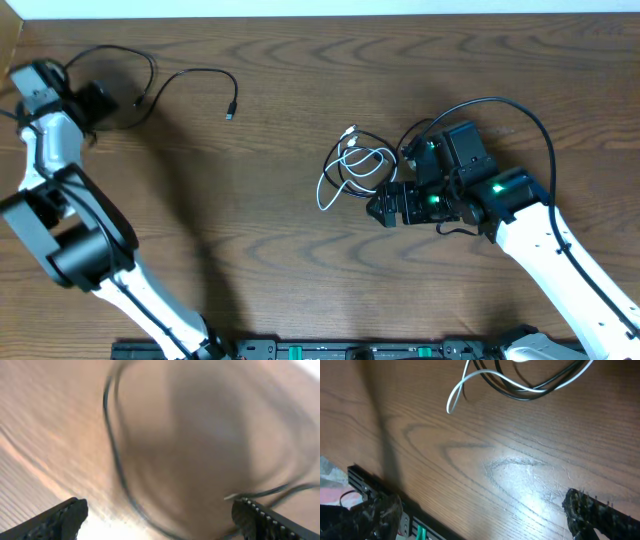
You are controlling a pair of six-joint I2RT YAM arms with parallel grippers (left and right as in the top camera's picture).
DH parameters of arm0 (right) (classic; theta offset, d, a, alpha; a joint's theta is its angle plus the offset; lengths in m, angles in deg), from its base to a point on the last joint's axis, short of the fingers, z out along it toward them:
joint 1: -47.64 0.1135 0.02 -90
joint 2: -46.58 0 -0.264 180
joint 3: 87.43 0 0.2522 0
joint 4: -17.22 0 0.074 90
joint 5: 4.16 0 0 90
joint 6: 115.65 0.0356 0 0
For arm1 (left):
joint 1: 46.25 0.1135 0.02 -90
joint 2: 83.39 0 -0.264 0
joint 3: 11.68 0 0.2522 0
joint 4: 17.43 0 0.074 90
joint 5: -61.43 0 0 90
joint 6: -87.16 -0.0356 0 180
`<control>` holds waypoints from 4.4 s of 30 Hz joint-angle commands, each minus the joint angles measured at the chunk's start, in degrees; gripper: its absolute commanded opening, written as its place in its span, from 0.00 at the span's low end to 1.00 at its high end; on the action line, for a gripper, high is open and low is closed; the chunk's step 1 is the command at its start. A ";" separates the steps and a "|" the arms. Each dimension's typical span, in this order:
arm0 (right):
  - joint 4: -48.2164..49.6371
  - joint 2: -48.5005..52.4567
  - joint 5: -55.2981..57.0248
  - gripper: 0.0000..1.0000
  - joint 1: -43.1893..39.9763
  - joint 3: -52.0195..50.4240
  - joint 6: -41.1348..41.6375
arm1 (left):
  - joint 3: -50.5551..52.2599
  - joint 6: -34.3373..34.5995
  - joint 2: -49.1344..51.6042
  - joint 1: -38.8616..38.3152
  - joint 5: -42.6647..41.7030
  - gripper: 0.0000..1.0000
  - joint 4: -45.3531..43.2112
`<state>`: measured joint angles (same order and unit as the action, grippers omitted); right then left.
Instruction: Untangle cables
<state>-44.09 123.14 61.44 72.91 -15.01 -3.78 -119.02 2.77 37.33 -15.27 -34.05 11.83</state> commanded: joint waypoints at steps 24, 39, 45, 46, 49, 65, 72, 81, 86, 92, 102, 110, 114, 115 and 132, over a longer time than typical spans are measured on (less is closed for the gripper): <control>-0.59 -0.13 0.04 0.99 0.33 -0.02 -1.38 | -0.39 -3.93 5.84 -28.96 -3.93 0.61 -1.73; -0.02 -0.13 0.04 0.99 0.33 -0.02 -1.36 | -0.39 -7.54 12.04 -29.94 3.39 0.39 -1.73; -0.07 -0.13 0.04 0.99 0.33 -0.02 -1.36 | -0.39 -7.96 12.04 -29.92 3.43 0.07 -2.36; -0.04 -0.13 0.02 0.99 0.33 -0.02 -1.33 | -0.39 -8.87 12.04 -29.88 3.56 0.07 -3.58; -0.57 -0.13 0.02 0.99 0.33 -0.02 -1.33 | -0.70 -9.05 11.10 -29.27 7.04 0.07 -9.99; -0.44 -0.13 0.04 0.99 0.33 -0.02 -1.33 | -12.48 -9.05 7.89 -25.77 7.69 0.97 -9.16; -1.57 -0.13 0.04 0.99 0.33 -0.02 -1.36 | -11.58 -8.72 8.09 -20.17 7.74 0.97 1.66; -1.88 -0.13 0.07 0.99 0.33 -0.02 -1.36 | -11.58 5.64 8.11 -7.45 7.65 0.98 11.67; -0.98 -0.13 0.07 0.99 0.33 -0.02 -1.33 | -11.58 5.88 8.11 -4.87 7.72 0.98 12.57; -0.87 -0.13 0.04 0.99 0.33 -0.02 -0.66 | -11.52 11.21 9.20 -3.52 8.09 0.98 11.37; -0.90 -0.13 0.04 0.99 0.33 -0.02 0.42 | -11.52 9.86 14.62 -3.56 8.13 0.98 7.63; 0.02 -0.13 0.04 0.99 0.33 -0.02 1.51 | -11.52 10.32 17.05 -3.56 7.93 0.67 5.92; 0.46 -0.13 0.07 0.99 0.33 -0.02 1.53 | -11.52 11.28 17.14 -3.56 4.02 0.43 4.42; 0.48 -0.13 0.07 0.99 0.33 -0.02 1.70 | -11.52 11.26 17.14 -3.58 2.91 0.38 3.91; 2.12 0.00 0.09 0.99 0.33 -0.02 2.97 | -13.44 9.70 13.75 -3.02 1.88 1.00 -9.33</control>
<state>-42.48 123.14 61.44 72.91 -15.01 -1.64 -130.93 14.39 53.14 -18.94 -33.72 1.12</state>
